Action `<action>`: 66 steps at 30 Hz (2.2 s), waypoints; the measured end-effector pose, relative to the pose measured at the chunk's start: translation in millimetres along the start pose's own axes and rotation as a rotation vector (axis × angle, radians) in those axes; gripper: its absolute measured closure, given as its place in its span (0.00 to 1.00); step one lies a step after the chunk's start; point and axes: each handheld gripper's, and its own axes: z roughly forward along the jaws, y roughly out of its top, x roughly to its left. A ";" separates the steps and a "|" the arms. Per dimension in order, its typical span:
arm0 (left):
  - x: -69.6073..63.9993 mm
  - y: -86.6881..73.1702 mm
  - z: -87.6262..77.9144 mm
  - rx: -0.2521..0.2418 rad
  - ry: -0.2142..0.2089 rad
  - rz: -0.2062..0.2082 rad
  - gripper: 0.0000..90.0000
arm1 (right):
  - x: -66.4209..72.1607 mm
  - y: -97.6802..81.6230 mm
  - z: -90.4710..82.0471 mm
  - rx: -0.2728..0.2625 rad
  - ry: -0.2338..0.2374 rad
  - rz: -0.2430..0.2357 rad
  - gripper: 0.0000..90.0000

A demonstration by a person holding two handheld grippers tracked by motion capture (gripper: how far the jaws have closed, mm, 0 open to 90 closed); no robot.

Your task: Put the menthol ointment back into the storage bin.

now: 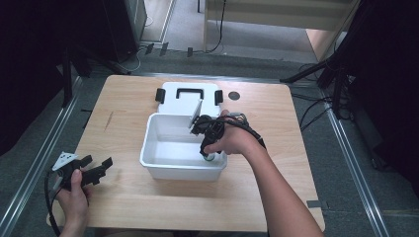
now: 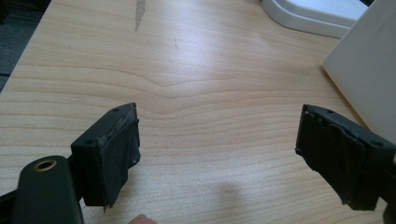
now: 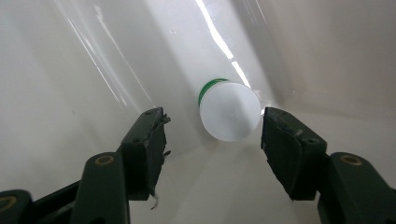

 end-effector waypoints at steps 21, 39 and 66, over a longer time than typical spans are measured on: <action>0.2 0.0 0.2 0.000 -0.001 -0.003 0.16 | -16.7 -49.2 -63.0 -0.093 -0.050 0.073 0.34; 0.0 -0.1 -0.1 0.001 -0.008 0.001 0.16 | -34.6 -104.1 -53.8 -0.100 -0.044 0.181 0.33; -0.2 -0.4 -0.5 0.002 -0.008 -0.001 0.16 | -52.5 -191.5 -25.0 -0.190 -0.045 0.356 0.32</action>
